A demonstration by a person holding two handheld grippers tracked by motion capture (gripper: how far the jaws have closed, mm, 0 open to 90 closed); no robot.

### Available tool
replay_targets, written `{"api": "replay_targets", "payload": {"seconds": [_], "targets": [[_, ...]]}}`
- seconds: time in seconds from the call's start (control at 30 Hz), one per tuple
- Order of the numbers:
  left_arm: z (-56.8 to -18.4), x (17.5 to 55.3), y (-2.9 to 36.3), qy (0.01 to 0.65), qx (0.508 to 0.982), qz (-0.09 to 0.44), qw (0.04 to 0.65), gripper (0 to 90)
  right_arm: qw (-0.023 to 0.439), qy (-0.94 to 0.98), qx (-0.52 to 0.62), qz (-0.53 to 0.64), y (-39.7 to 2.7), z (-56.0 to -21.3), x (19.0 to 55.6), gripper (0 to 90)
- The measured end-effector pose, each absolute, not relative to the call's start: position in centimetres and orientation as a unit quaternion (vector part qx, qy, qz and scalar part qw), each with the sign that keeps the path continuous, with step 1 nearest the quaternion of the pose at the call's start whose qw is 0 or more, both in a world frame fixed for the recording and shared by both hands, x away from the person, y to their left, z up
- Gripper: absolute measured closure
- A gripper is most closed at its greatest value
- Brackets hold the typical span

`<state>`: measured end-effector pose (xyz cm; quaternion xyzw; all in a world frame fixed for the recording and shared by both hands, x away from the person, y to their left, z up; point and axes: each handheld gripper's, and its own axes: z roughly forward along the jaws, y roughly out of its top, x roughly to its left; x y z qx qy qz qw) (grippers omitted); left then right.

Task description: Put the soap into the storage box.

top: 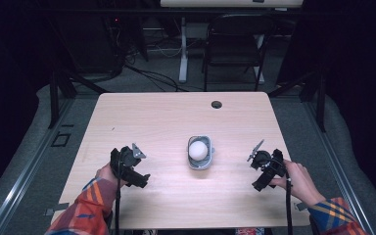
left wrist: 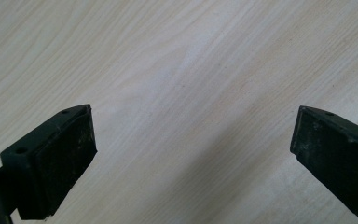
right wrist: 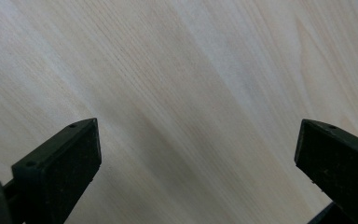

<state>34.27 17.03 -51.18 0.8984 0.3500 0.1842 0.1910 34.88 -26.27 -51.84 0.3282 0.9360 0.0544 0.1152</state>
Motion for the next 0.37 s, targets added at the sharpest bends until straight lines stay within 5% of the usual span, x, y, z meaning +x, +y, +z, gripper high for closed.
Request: {"api": "replay_targets", "payload": {"seconds": [0.37], "targets": [[-51.2,34.3,16.8,0.343,0.902,0.183,0.19,0.2,0.096,0.94,0.325,0.037,-26.8,-53.3,34.9,1.2]]}}
